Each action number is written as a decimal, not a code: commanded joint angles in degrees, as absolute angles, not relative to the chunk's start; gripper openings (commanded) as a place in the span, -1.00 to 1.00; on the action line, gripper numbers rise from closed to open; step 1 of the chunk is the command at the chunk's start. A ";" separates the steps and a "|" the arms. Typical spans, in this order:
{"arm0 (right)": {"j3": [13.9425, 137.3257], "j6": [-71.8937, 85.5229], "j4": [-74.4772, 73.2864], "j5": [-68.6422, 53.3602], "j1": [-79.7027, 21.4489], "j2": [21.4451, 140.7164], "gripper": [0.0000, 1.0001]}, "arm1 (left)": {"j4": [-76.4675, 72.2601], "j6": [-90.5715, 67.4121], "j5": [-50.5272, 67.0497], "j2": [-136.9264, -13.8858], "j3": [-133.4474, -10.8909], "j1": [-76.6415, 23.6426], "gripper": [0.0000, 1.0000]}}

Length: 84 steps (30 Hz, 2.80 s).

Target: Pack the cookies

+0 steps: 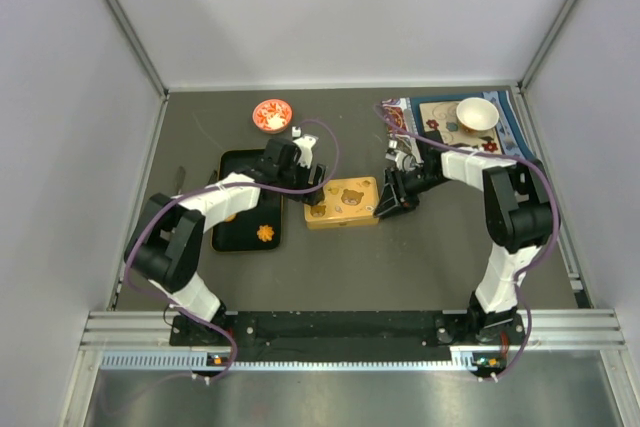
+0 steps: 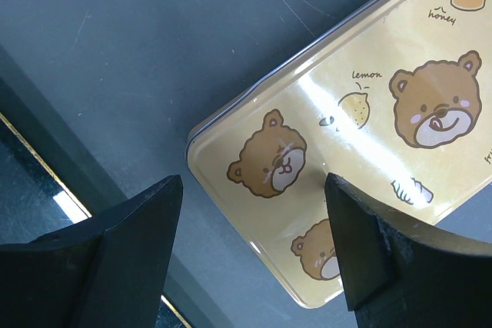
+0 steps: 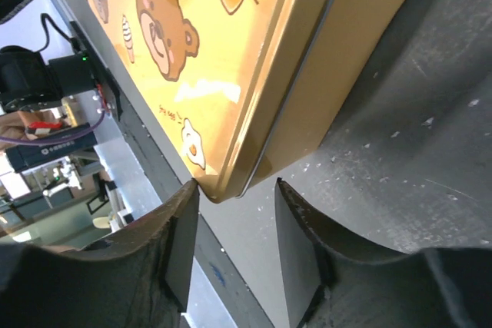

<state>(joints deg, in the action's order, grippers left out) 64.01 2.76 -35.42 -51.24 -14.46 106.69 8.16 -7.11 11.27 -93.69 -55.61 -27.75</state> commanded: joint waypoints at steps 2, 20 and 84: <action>66.09 -0.44 -37.36 -45.35 -14.50 109.07 -0.09 | 9.32 -5.45 8.70 -92.02 -54.58 -27.33 0.59; 60.47 12.83 -20.48 -53.62 -13.27 105.38 0.08 | 8.35 -5.71 9.49 -89.65 -53.17 -27.33 0.59; 66.71 3.17 -32.52 -37.02 -13.18 79.81 0.46 | 5.98 -3.34 10.02 -79.72 -52.47 -27.16 0.72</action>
